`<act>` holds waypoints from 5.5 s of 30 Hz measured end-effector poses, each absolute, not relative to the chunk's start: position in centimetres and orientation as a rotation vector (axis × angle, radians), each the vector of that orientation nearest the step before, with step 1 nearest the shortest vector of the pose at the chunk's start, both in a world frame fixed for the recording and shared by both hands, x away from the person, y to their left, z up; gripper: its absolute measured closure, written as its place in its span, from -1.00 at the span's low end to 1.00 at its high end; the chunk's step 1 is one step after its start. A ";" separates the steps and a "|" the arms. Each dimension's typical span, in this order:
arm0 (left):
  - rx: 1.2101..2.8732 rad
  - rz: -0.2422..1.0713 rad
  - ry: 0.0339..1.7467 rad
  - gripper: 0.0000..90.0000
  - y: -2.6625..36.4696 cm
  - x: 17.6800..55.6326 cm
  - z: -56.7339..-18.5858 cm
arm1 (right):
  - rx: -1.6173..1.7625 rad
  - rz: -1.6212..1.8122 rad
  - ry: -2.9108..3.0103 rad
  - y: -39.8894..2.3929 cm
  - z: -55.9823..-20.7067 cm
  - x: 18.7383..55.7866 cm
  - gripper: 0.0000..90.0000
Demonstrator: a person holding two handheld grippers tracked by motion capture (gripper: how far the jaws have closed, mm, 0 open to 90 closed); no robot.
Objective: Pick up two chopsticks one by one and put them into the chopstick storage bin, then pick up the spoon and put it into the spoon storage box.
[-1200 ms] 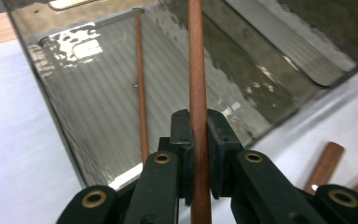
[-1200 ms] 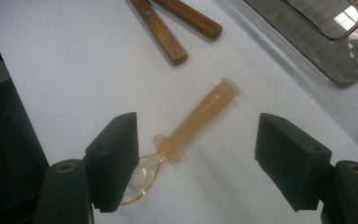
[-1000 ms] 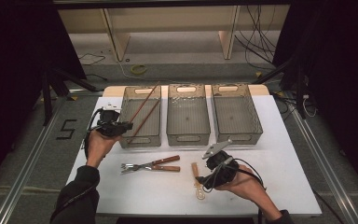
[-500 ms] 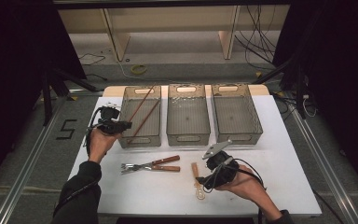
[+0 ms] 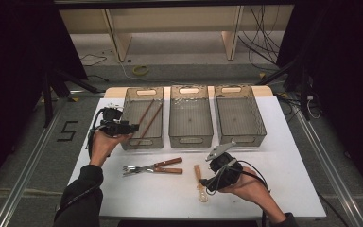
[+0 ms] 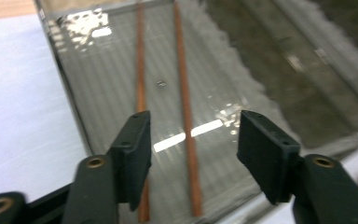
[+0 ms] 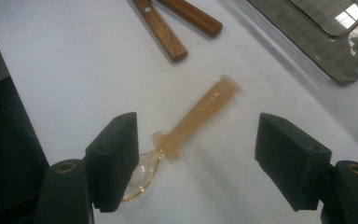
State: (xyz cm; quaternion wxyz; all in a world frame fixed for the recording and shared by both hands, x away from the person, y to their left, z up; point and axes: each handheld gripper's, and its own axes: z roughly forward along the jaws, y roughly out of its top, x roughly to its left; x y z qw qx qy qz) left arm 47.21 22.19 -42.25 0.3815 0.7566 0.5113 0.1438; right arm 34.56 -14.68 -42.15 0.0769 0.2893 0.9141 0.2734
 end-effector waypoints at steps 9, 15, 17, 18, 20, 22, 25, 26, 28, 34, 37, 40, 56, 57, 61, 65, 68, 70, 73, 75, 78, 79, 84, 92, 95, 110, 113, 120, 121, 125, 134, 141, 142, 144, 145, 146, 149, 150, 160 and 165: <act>1.885 0.336 1.140 -0.36 21.4 43.8 -41.8 | 0.898 0.813 2.720 -14.7 -42.4 34.9 -0.31; 1.889 0.340 1.083 -0.44 20.5 42.5 -41.6 | 0.936 0.794 2.708 -14.3 -42.8 35.3 -0.31; 1.880 0.331 1.061 -0.46 20.3 42.1 -41.6 | 0.952 0.792 2.706 -14.3 -42.9 35.4 -0.31; 1.871 0.325 1.051 -0.47 20.2 41.9 -41.6 | 0.958 0.792 2.705 -14.2 -42.9 35.5 -0.30; 1.864 0.318 1.037 -0.48 20.0 41.5 -41.7 | 0.973 0.786 2.697 -14.1 -43.1 35.6 -0.30; 1.856 0.312 1.026 -0.50 19.9 41.1 -42.0 | 0.982 0.789 2.690 -14.1 -43.2 35.8 -0.29; 1.837 0.301 1.015 -0.53 19.8 40.6 -42.3 | 0.994 0.790 2.684 -13.9 -43.4 36.0 -0.29; 1.837 0.302 1.013 -0.53 19.8 40.4 -42.4 | 1.003 0.793 2.683 -13.8 -43.5 36.1 -0.29; 1.835 0.308 1.000 -0.53 19.6 40.0 -42.7 | 1.012 0.787 2.684 -13.7 -43.7 36.3 -0.28; 1.828 0.294 0.954 -0.54 18.7 38.8 -43.3 | 1.032 0.781 2.690 -13.3 -44.3 36.7 -0.28; 1.841 0.292 0.936 -0.55 18.2 38.3 -43.5 | 1.035 0.774 2.694 -13.1 -44.5 36.8 -0.27; 1.853 0.282 0.912 -0.56 17.9 37.9 -43.6 | 1.041 0.766 2.692 -12.9 -44.7 36.9 -0.26; 1.862 0.296 0.837 -0.60 17.3 36.0 -44.3 | 1.072 0.739 2.728 -12.3 -45.7 37.9 -0.18; 1.865 0.295 0.836 -0.60 17.3 35.9 -44.4 | 1.071 0.735 2.731 -12.3 -45.8 38.0 -0.17; 1.872 0.287 0.841 -0.60 17.4 35.5 -44.8 | 1.073 0.723 2.737 -12.2 -46.0 38.1 -0.14; 1.873 0.291 0.845 -0.60 17.5 35.2 -45.1 | 1.071 0.711 2.744 -12.0 -46.1 38.1 -0.13; 1.873 0.300 0.842 -0.60 17.7 34.9 -45.2 | 1.069 0.692 2.746 -11.8 -46.3 38.0 -0.11; 1.865 0.299 0.844 -0.59 17.9 34.8 -45.3 | 1.072 0.691 2.748 -11.8 -46.4 38.0 -0.10; 1.862 0.302 0.846 -0.59 18.2 34.6 -45.4 | 1.073 0.683 2.749 -11.7 -46.5 38.0 -0.09; 1.858 0.304 0.850 -0.59 18.3 34.5 -45.6 | 1.070 0.679 2.749 -11.7 -46.6 38.0 -0.08; 1.860 0.304 0.855 -0.59 18.2 34.5 -45.7 | 1.069 0.669 2.751 -11.6 -46.7 37.9 -0.06; 1.860 0.301 0.857 -0.59 18.2 34.5 -45.7 | 1.065 0.669 2.753 -11.6 -46.7 37.9 -0.05; 1.864 0.305 0.849 -0.59 18.1 34.4 -45.9 | 1.059 0.648 2.756 -11.5 -47.1 38.0 -0.04; 1.861 0.314 0.847 -0.58 18.4 34.2 -45.9 | 1.021 0.620 2.741 -11.1 -47.1 37.7 0.04; 1.868 0.318 0.843 -0.58 18.3 34.1 -46.0 | 0.998 0.609 2.737 -11.0 -47.1 37.6 0.14; 1.892 0.323 0.836 -0.57 18.1 34.0 -46.4 | 0.954 0.590 2.731 -11.1 -47.0 37.9 0.66; 1.896 0.330 0.836 -0.57 18.2 34.1 -46.4 | 0.948 0.597 2.736 -11.1 -47.0 38.0 0.66; 1.883 0.328 0.852 -0.57 18.6 34.2 -46.6 | 0.958 0.630 2.742 -11.4 -46.6 37.9 0.67; 1.884 0.329 0.853 -0.57 18.6 34.2 -46.6 | 0.952 0.633 2.738 -11.5 -46.4 37.9 0.67; 1.888 0.332 0.857 -0.57 18.7 34.3 -46.7 | 0.955 0.666 2.722 -12.0 -45.8 38.0 0.67; 1.884 0.337 0.861 -0.58 18.8 34.3 -46.8 | 0.973 0.769 2.674 -13.1 -44.1 38.5 0.67; 1.876 0.337 0.865 -0.58 18.8 34.3 -46.7 | 0.984 0.842 2.632 -13.7 -42.7 39.4 0.67; 1.877 0.337 0.865 -0.58 18.8 34.3 -46.7 | 0.989 0.851 2.624 -13.7 -42.4 39.5 0.67; 1.877 0.337 0.865 -0.58 18.8 34.3 -46.7 | 0.988 0.873 2.609 -13.8 -42.0 39.8 0.67; 1.878 0.338 0.865 -0.58 18.8 34.3 -46.7 | 0.990 0.886 2.601 -13.8 -41.8 40.0 0.67; 1.877 0.338 0.865 -0.58 18.8 34.3 -46.7 | 0.991 0.893 2.594 -13.8 -41.6 40.1 0.67; 1.874 0.339 0.865 -0.58 18.9 34.3 -46.7 | 0.995 0.917 2.576 -13.7 -41.1 40.6 0.67; 1.873 0.339 0.866 -0.58 18.9 34.3 -46.7 | 0.992 0.923 2.572 -13.7 -41.0 40.8 0.67; 1.864 0.344 0.867 -0.58 19.0 34.3 -46.7 | 1.010 0.997 2.498 -12.8 -38.7 43.2 0.67; 1.863 0.344 0.867 -0.58 19.0 34.3 -46.7 | 1.020 1.015 2.470 -12.2 -38.1 44.4 0.67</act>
